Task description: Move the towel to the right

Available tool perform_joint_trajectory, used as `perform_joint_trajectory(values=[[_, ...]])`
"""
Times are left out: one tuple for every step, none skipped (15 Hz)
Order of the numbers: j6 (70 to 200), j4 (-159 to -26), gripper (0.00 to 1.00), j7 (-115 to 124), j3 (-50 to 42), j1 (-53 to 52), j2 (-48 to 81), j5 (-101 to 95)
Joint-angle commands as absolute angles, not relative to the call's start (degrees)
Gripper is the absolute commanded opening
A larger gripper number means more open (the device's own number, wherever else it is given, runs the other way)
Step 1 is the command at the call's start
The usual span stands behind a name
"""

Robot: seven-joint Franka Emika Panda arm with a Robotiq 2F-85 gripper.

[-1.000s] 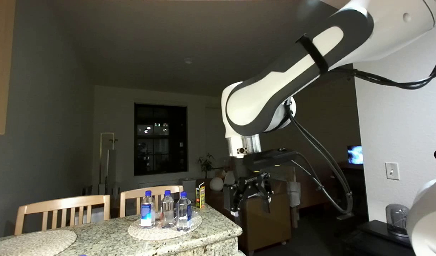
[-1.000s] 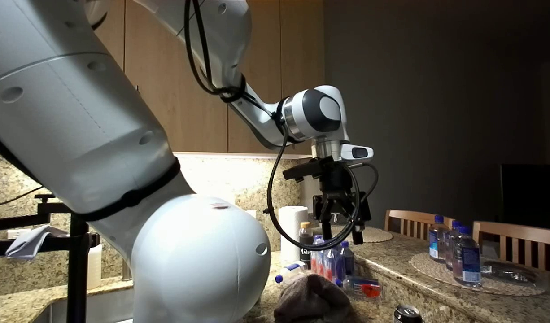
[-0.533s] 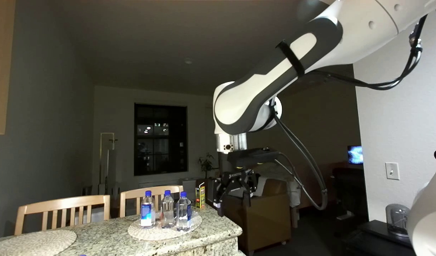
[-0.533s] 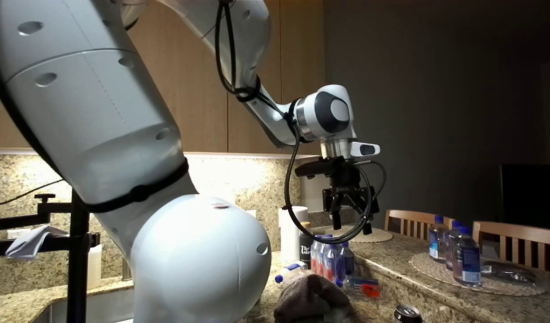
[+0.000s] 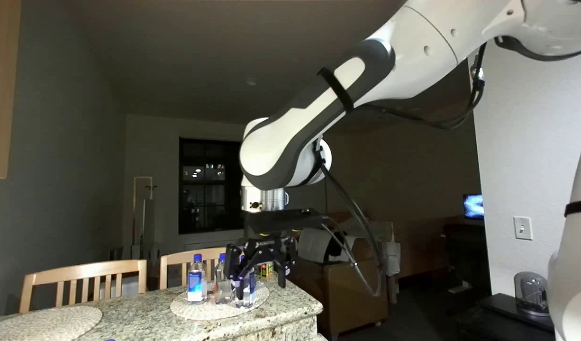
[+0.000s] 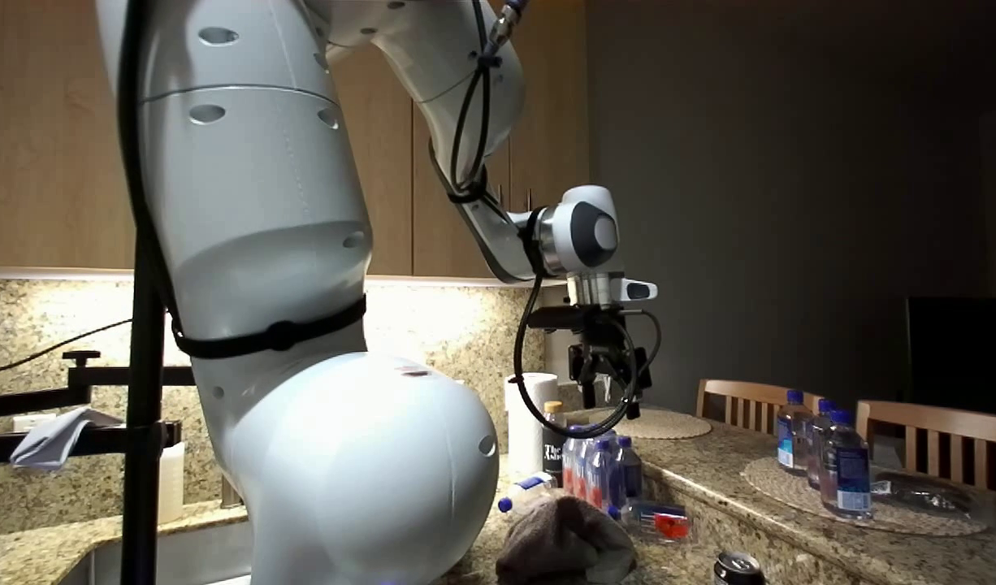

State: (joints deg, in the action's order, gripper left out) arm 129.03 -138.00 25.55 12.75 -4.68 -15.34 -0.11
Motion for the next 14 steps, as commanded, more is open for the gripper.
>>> perform_joint_trajectory(values=[[136.49, -134.03, 1.0, 36.26, 15.56, -5.48, -9.04, -0.22], [138.89, -133.04, 1.0, 39.18, 16.23, -5.71, -7.16, -1.05], [140.51, -132.16, 1.0, 41.79, 16.65, -6.02, -5.59, -2.25], [141.35, -131.4, 1.0, 43.84, 16.99, -6.44, -4.28, -3.47], [141.71, -130.9, 1.0, 45.53, 17.07, -6.96, -3.34, -4.76], [140.2, -132.51, 1.0, 41.37, 15.57, -7.61, -5.79, -2.52], [140.55, -131.81, 1.0, 42.73, 15.64, -8.01, -4.6, -3.24], [140.65, -131.27, 1.0, 43.32, 15.6, -8.32, -3.78, -3.47], [140.66, -130.95, 1.0, 43.38, 15.57, -8.43, -3.35, -3.49], [140.66, -130.8, 1.0, 43.38, 15.52, -8.43, -3.22, -3.49], [140.66, -130.75, 1.0, 43.38, 15.49, -8.43, -3.22, -3.49], [140.8, -130.67, 1.0, 43.6, 15.57, -8.45, -2.85, -3.81], [140.67, -130.17, 1.0, 43.12, 15.48, -8.6, -2.08, -3.46], [140.41, -129.0, 1.0, 41.58, 15.32, -8.98, -0.36, -2.44]])
